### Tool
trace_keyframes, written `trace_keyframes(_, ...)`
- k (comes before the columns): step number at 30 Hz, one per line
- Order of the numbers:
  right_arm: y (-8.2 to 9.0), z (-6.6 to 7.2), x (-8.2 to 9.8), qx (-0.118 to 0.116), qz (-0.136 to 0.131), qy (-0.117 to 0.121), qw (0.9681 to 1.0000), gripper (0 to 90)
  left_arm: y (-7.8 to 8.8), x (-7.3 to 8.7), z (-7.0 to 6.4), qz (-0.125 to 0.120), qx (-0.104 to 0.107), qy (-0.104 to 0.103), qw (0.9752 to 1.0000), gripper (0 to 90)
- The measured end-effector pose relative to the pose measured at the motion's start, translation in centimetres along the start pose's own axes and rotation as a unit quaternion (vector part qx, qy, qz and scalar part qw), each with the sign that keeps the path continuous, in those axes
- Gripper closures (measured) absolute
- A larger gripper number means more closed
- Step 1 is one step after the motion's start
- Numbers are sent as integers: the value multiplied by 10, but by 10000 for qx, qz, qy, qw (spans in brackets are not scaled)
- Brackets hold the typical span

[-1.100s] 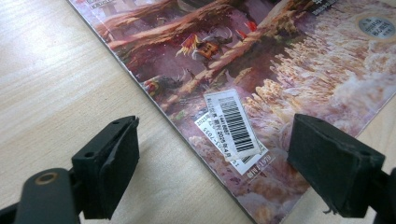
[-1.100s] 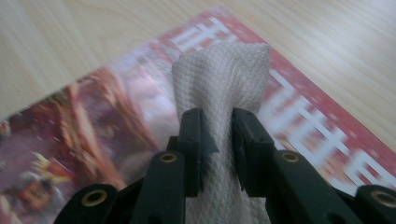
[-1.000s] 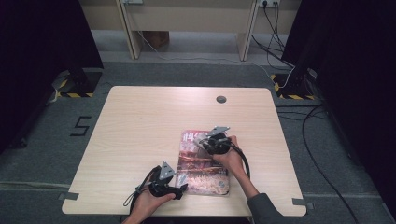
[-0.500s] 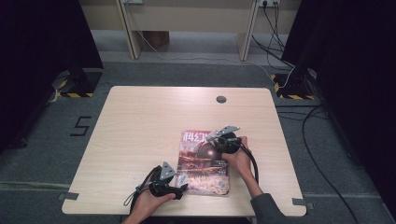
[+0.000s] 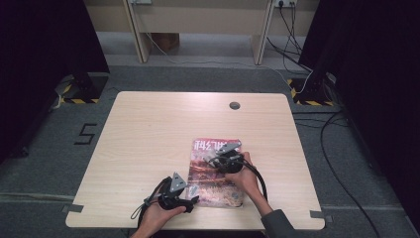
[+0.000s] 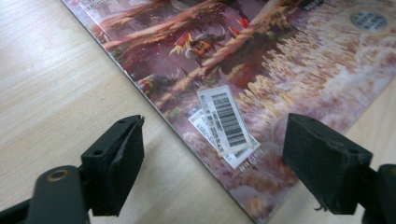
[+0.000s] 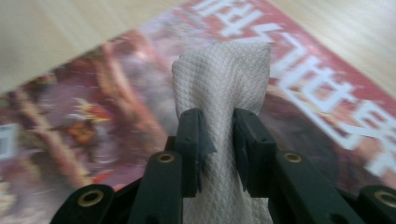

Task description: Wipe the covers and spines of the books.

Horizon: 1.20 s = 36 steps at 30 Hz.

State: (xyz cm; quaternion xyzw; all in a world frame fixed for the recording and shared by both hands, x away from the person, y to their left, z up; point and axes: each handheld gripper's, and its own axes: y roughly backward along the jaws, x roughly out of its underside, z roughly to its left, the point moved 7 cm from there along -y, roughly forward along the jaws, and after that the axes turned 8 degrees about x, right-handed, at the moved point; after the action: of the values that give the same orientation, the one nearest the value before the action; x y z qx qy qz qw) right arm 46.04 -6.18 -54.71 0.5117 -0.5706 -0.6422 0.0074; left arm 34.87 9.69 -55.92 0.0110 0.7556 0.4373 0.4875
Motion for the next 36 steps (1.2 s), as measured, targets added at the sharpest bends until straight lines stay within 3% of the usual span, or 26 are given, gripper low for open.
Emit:
trace_keyframes(4,0,-22,6,236,34,-283,9993,724,5,2,-1,33,119,10,9999,298)
trace_keyframes(6,0,-26,7,171,2,-468,9988,725,8,3,-1,47,142,14,9999,311)
trace_keyframes(9,0,-22,6,291,36,-358,9989,727,13,5,-1,56,159,37,9999,300)
trace_keyframes(11,-2,-12,2,173,-13,-304,9994,726,15,8,-2,94,196,8,9998,285)
trace_keyframes(19,-6,46,-17,-244,-142,349,9990,726,18,10,-5,133,236,-44,9996,242)
trace_keyframes(24,-5,67,-21,-500,-212,509,9972,725,25,12,-3,63,246,8,9997,237)
trace_keyframes(29,-6,61,-20,-575,-197,434,9972,722,29,12,1,22,203,72,9998,234)
trace_keyframes(36,-8,28,-15,-130,-118,196,9997,717,27,13,1,48,202,57,9998,230)
